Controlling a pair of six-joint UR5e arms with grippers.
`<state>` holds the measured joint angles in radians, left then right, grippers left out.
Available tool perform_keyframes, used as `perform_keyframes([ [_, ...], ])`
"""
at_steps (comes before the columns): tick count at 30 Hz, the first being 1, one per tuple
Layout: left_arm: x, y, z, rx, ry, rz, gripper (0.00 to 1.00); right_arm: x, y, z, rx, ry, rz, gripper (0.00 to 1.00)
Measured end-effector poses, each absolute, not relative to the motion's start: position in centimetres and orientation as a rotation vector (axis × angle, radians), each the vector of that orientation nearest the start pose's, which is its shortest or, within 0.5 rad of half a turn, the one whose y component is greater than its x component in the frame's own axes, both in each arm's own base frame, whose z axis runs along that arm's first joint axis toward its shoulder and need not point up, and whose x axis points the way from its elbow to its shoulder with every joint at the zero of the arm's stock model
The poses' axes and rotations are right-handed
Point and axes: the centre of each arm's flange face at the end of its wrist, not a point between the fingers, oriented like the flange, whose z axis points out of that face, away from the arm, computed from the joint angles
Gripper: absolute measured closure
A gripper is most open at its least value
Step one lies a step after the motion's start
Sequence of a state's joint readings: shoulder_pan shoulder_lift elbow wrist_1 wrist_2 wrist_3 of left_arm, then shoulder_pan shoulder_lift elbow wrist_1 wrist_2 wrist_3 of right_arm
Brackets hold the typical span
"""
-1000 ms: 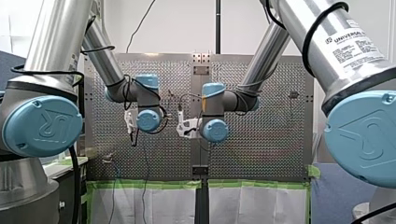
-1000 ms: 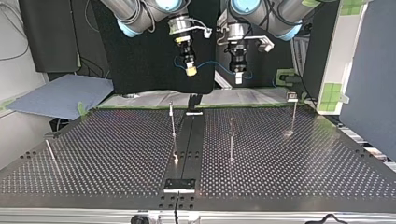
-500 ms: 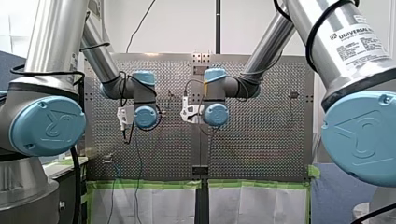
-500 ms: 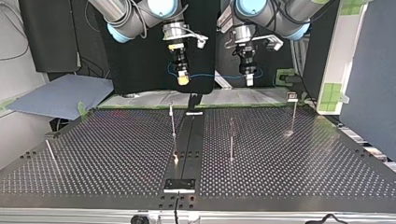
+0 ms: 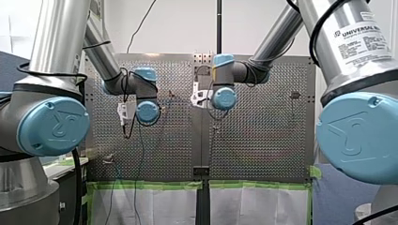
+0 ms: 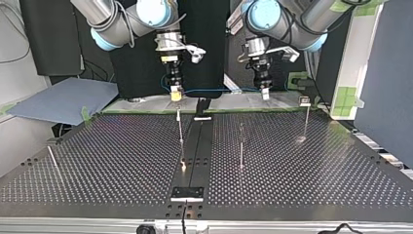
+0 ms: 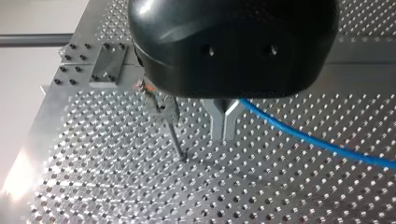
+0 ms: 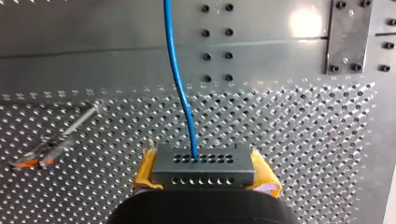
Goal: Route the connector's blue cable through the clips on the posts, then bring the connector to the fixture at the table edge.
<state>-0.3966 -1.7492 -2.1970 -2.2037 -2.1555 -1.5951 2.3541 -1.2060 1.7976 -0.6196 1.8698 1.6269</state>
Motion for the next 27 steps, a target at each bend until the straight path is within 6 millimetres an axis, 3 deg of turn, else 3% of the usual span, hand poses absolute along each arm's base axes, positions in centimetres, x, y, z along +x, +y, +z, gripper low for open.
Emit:
perform_keyframes([
  [16, 42.7, -24.0, 24.9, -0.191, 1.416, 0.055, 0.99, 47.1, -38.6, 27.6, 1.501, -0.975, 1.63, 1.0],
  [27, 45.0, -23.3, 26.7, -0.165, 1.422, 0.05, 0.99, 46.3, -42.2, 27.5, 1.514, -0.97, 1.64, 1.0],
])
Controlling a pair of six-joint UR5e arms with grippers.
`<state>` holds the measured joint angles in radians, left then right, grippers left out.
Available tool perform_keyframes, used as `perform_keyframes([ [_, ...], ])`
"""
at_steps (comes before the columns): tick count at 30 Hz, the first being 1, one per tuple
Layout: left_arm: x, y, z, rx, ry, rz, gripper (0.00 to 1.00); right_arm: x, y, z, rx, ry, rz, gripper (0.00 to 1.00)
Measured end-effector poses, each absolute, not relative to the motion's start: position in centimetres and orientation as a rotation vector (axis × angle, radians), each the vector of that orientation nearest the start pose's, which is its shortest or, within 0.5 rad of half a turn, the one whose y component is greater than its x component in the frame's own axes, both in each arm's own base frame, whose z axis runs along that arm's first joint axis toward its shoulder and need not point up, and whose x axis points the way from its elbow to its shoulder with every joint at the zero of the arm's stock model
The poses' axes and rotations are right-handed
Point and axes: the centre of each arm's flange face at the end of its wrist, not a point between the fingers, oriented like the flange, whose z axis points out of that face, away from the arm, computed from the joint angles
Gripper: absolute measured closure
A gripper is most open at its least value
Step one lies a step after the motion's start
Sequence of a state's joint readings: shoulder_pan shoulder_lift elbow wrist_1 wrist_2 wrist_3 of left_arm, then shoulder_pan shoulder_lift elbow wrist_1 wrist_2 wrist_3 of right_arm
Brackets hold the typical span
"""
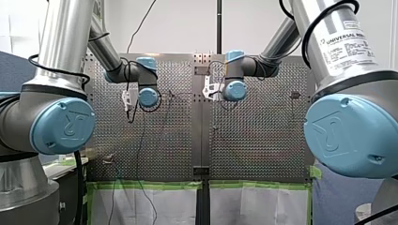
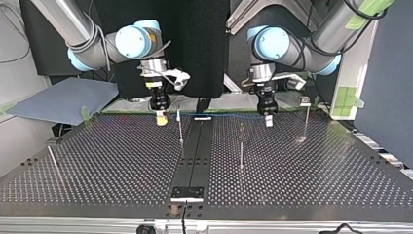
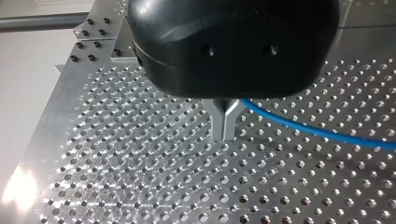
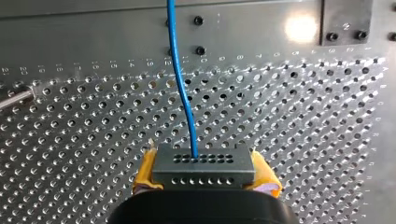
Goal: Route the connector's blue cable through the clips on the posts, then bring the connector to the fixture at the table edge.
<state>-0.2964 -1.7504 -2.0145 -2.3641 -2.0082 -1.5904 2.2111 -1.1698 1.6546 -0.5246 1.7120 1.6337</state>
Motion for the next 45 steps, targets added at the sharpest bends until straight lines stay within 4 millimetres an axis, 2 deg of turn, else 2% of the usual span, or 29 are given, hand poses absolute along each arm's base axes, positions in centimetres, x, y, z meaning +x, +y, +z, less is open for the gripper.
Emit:
perform_keyframes([
  [8, 46.4, -23.0, 27.4, -0.141, 1.43, 0.043, 0.99, 46.0, -43.8, 28.1, 1.504, -0.964, 1.652, 1.0],
  [16, 47.7, -22.9, 26.1, -0.114, 1.463, 0.044, 0.99, 45.7, -44.2, 28.2, 1.506, -0.967, 1.649, 1.0],
  [27, 49.6, -22.4, 27.7, -0.113, 1.438, 0.035, 0.99, 45.4, -44.7, 28.3, 1.5, -0.968, 1.648, 1.0],
  [34, 50.4, -22.4, 28.7, -0.101, 1.435, 0.026, 0.99, 44.9, -45.6, 28.7, 1.487, -0.969, 1.647, 1.0],
  [41, 51.6, -22.7, 27.8, -0.085, 1.461, 0.025, 0.99, 44.6, -46.2, 29.1, 1.481, -0.961, 1.656, 1.0],
  [45, 52.4, -22.6, 28.1, -0.087, 1.457, 0.026, 0.99, 44.4, -46.6, 29.3, 1.475, -0.961, 1.656, 1.0],
])
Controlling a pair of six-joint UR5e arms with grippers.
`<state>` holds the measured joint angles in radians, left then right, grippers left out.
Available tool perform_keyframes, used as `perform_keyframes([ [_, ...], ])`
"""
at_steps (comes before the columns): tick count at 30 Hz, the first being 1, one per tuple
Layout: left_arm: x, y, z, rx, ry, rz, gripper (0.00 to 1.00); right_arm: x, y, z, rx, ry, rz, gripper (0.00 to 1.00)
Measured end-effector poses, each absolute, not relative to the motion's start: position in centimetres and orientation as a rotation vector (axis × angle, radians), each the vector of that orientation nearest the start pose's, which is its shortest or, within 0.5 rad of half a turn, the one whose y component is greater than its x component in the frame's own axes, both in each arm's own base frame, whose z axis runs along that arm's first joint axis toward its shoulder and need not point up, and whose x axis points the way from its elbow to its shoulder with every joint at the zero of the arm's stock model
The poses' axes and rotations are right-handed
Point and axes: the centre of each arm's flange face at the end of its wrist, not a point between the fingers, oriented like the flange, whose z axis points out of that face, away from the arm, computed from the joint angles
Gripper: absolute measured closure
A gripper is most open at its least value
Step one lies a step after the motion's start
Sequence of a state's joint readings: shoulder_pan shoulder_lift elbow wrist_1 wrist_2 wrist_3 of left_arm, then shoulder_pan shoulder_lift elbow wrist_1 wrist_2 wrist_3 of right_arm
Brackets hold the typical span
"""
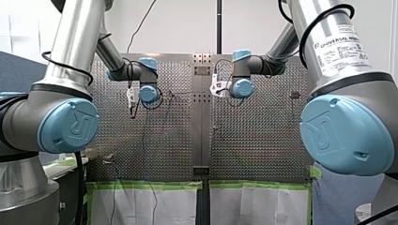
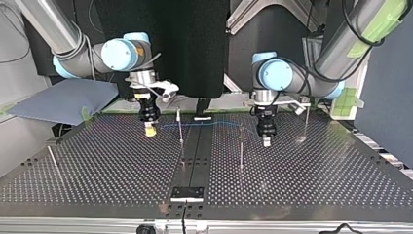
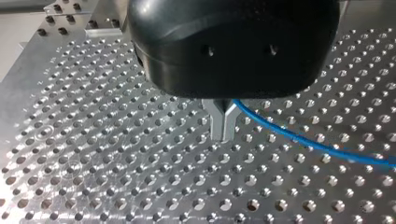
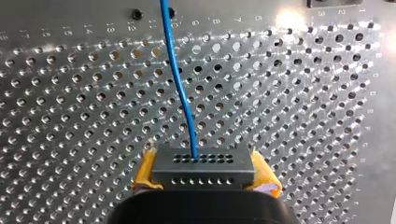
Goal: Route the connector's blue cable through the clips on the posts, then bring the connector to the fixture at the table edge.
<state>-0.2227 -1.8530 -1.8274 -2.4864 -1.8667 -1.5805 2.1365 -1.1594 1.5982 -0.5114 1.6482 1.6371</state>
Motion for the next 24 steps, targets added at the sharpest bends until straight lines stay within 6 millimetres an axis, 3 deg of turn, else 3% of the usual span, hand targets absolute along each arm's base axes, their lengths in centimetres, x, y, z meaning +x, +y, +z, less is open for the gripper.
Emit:
perform_keyframes([
  [15, 54.4, -22.3, 28.3, -0.076, 1.473, 0.022, 0.96, 42.5, -48.6, 29.7, 1.428, -0.986, 1.628, 1.0],
  [16, 54.4, -22.2, 28.3, -0.077, 1.472, 0.022, 0.85, 42.5, -48.7, 29.7, 1.429, -0.986, 1.628, 1.0],
  [17, 54.4, -22.2, 28.3, -0.078, 1.471, 0.022, 0.67, 42.5, -48.7, 29.7, 1.429, -0.985, 1.628, 1.0],
  [18, 54.4, -22.1, 28.3, -0.079, 1.468, 0.021, 0.67, 42.5, -48.7, 29.7, 1.431, -0.984, 1.629, 1.0],
  [19, 54.5, -22.1, 28.3, -0.08, 1.464, 0.019, 0.58, 42.4, -48.7, 29.7, 1.433, -0.984, 1.629, 1.0],
  [20, 54.5, -22.1, 28.3, -0.079, 1.459, 0.016, 0.22, 42.5, -48.7, 29.7, 1.435, -0.983, 1.63, 1.0],
  [21, 54.5, -22.2, 28.4, -0.077, 1.452, 0.01, 0.22, 42.5, -48.7, 29.7, 1.437, -0.981, 1.631, 1.0],
  [22, 54.6, -22.2, 28.4, -0.076, 1.446, 0.006, 0.0, 42.5, -48.7, 29.7, 1.439, -0.98, 1.632, 1.0],
  [24, 54.6, -22.2, 28.5, -0.076, 1.431, -0.001, 0.0, 42.5, -48.7, 29.7, 1.442, -0.979, 1.633, 1.0],
])
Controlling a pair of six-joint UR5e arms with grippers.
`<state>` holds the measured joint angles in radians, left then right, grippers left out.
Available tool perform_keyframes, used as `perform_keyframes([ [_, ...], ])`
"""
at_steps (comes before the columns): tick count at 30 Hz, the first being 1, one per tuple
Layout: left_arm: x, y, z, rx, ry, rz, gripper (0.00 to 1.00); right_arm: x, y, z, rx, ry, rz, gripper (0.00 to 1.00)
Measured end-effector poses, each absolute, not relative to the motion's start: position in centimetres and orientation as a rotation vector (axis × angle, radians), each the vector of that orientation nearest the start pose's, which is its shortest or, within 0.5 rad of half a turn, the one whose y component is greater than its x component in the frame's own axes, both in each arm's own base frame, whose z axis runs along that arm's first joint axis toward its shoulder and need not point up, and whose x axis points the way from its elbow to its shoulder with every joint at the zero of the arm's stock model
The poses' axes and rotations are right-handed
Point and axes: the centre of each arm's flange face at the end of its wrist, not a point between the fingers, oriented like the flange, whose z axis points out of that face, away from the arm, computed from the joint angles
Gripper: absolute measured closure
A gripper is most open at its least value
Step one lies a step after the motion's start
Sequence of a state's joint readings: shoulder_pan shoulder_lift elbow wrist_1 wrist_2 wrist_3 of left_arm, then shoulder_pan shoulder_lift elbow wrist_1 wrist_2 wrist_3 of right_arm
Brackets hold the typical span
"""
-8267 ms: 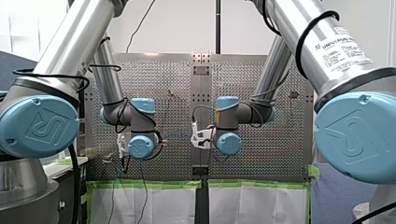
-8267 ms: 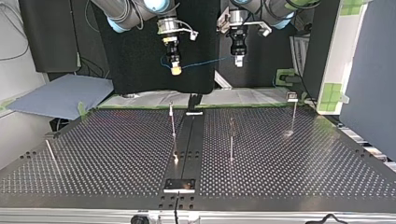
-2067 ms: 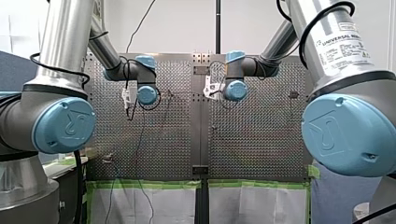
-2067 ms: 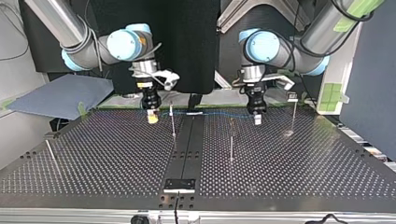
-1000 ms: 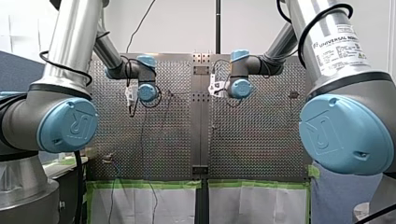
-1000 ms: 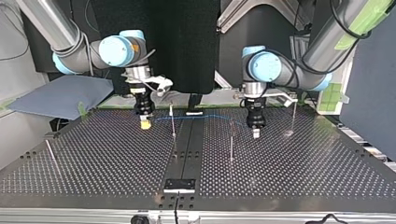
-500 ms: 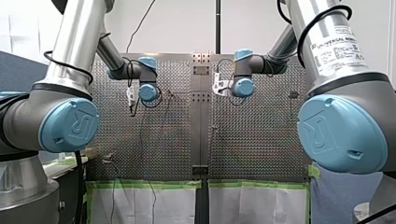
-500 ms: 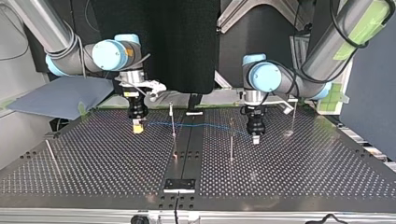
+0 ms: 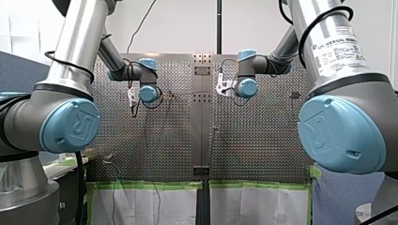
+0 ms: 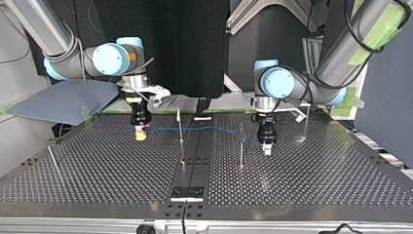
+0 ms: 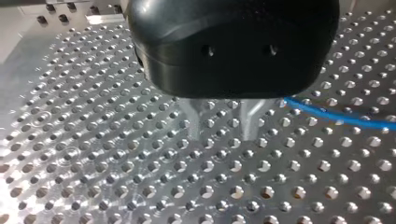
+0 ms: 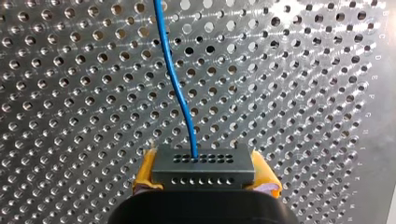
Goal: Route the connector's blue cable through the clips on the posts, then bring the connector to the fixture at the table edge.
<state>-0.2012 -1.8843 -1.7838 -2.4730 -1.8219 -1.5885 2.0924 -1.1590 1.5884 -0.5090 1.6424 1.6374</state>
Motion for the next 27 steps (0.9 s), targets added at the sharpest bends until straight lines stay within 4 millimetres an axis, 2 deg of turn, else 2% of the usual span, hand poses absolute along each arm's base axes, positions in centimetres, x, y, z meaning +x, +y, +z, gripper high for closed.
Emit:
perform_keyframes([
  [8, 53.6, -22.2, 28.3, -0.082, 1.444, 0.0, 0.0, 42.5, -48.6, 29.6, 1.455, -0.983, 1.628, 1.0],
  [17, 49.8, -22.9, 28.7, -0.102, 1.473, -0.068, 0.0, 42.4, -48.5, 29.4, 1.468, -0.991, 1.618, 1.0],
  [23, 47.8, -23.9, 27.6, -0.094, 1.497, -0.142, 0.0, 42.4, -48.4, 29.4, 1.471, -0.993, 1.616, 1.0],
  [27, 46.4, -24.3, 27.7, -0.09, 1.5, -0.176, 0.0, 42.4, -48.4, 29.4, 1.474, -0.995, 1.613, 1.0],
])
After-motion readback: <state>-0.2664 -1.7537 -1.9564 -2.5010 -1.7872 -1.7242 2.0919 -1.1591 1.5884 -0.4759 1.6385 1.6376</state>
